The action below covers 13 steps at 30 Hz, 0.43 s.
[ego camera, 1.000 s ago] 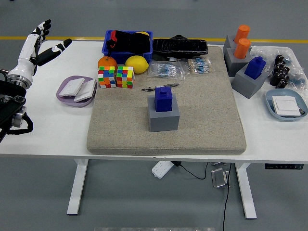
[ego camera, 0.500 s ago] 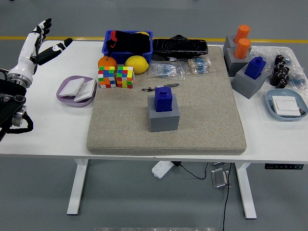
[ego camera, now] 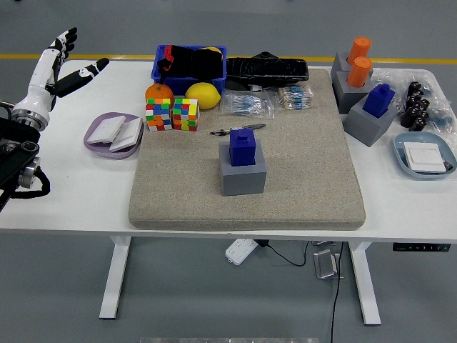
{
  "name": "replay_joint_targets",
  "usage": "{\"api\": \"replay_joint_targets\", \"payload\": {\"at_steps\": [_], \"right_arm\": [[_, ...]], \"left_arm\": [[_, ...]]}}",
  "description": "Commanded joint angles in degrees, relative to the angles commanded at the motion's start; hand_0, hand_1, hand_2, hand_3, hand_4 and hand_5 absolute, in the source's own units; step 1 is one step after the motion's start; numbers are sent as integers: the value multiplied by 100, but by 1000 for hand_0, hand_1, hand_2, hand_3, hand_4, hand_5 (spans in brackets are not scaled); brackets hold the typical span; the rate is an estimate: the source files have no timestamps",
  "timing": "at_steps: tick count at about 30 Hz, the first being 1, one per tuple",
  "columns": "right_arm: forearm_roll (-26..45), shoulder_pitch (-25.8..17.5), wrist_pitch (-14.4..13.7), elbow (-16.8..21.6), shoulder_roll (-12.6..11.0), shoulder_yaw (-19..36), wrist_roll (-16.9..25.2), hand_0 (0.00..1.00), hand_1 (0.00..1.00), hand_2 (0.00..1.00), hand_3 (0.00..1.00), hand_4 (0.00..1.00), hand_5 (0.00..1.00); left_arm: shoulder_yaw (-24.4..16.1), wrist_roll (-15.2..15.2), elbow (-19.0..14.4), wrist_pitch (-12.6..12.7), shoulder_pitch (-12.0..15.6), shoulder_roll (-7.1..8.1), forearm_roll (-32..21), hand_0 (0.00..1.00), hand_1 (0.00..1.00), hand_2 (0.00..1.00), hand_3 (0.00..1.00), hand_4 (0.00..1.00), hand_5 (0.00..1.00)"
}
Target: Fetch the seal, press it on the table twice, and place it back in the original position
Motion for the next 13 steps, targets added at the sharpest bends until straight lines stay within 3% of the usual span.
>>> {"api": "replay_joint_targets", "payload": {"at_steps": [13], "right_arm": [[-77, 20, -1, -5, -14, 71, -3, 882, 741, 719, 736, 832, 517]], "left_arm": [[54, 11, -15, -16, -109, -15, 5, 988, 991, 983, 981, 986, 536]]}}
